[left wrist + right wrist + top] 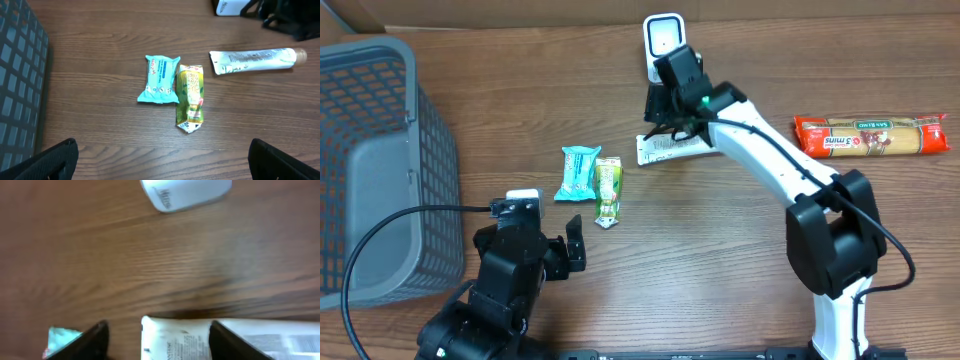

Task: Scan the item barcode
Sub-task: 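Lift the conditioner tube and carry it toward the scanner, then rotate the conditioner tube upright and raise it to the scanner, then hold the conditioner tube barcode against the scanner window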

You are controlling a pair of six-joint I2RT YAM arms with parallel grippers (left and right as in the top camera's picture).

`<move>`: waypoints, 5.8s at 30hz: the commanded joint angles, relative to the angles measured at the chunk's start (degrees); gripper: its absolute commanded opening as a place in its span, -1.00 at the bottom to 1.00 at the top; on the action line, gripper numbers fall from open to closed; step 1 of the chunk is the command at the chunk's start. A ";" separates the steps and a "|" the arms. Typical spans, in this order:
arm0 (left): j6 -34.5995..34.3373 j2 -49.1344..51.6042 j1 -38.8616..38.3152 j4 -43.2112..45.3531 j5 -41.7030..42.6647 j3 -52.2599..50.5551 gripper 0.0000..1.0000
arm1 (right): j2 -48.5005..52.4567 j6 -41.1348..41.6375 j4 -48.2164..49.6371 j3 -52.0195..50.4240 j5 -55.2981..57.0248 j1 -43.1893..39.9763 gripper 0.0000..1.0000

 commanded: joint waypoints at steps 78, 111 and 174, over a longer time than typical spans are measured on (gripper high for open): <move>-0.81 0.09 -0.37 0.24 -0.76 -0.35 0.99 | 3.39 -57.70 -17.05 -12.31 -27.41 -18.08 0.40; -0.81 0.09 -0.37 0.24 -0.76 -0.35 0.99 | -2.97 -48.19 -21.00 -0.87 -59.54 -18.27 -0.92; -0.81 0.09 -0.37 0.22 -0.76 -0.35 0.99 | 9.40 -98.49 44.96 1.90 32.44 -2.84 -0.92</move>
